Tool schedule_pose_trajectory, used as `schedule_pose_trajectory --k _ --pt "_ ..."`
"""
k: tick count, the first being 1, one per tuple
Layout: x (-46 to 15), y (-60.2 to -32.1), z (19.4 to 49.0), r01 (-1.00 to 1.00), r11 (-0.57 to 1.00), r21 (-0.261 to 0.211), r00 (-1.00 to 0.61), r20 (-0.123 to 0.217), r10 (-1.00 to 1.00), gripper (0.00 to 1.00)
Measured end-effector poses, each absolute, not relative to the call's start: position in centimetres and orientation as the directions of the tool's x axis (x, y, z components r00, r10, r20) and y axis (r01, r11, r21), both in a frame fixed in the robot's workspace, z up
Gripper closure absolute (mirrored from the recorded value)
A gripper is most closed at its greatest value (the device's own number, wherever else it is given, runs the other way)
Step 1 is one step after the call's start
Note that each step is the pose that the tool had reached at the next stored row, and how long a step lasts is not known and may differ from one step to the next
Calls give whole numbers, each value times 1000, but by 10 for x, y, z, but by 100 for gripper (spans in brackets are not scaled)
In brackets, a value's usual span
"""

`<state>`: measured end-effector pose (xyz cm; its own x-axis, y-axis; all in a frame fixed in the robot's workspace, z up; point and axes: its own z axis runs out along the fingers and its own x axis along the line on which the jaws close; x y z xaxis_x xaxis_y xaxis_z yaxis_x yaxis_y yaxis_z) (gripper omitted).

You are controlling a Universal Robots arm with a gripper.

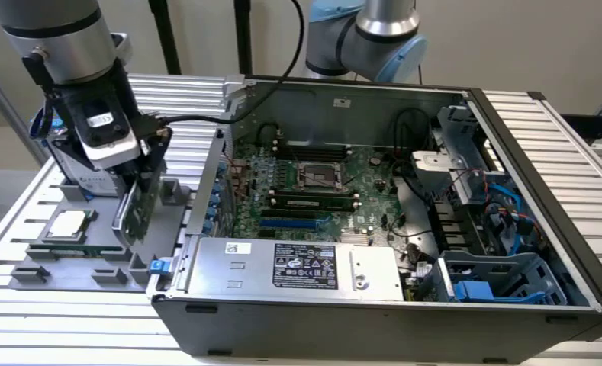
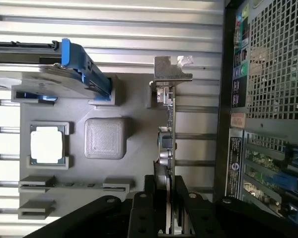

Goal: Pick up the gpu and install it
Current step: 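Pick up the gpu and move the gpu toward the slot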

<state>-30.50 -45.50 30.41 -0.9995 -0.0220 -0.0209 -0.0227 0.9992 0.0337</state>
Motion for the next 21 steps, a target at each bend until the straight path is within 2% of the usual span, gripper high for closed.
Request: schedule_pose_trajectory --k 14,21 --pt "-299 -458 368 -23 999 34 -1000 -21 -22 100" --pt "-272 -464 400 -22 999 34 -1000 -15 -22 100"
